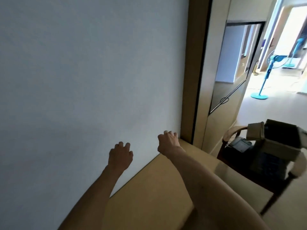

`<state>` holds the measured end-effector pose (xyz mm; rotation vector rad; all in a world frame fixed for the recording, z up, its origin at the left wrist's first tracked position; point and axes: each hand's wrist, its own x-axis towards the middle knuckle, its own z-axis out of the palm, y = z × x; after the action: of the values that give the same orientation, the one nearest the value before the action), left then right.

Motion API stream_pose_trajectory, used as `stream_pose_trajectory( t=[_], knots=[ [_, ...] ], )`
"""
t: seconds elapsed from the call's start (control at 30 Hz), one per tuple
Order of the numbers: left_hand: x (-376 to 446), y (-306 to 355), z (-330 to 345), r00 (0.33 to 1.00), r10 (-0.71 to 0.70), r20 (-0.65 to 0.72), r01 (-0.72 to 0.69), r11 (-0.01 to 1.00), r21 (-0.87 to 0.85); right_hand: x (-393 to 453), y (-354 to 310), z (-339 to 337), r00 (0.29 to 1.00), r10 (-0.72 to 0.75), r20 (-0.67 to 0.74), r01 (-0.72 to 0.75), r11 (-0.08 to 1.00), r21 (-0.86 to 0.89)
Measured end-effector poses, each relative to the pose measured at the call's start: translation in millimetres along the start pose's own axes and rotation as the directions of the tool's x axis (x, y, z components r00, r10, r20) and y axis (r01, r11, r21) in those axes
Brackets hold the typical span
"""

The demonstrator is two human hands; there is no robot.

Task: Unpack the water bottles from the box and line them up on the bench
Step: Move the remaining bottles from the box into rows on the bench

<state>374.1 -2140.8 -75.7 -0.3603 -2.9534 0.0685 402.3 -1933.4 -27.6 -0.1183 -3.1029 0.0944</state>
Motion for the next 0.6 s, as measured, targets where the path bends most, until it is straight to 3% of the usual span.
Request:
stream_pose_trajectory(
  t=[0.23, 0.43, 0.6],
  knots=[
    [46, 196, -15, 0.949, 0.312, 0.045, -0.310, 0.950, -0.039, -63, 181, -14, 0.954, 0.298, 0.012, -0.298, 0.954, 0.018],
    [68, 355, -20, 0.821, 0.571, 0.002, -0.571, 0.820, -0.042, -102, 315, -23, 0.829, 0.560, -0.010, -0.555, 0.824, 0.115],
    [94, 463, -12, 0.745, 0.666, -0.050, -0.667, 0.740, -0.087, -116, 406, -23, 0.735, 0.678, -0.002, -0.670, 0.727, 0.147]
  ],
)
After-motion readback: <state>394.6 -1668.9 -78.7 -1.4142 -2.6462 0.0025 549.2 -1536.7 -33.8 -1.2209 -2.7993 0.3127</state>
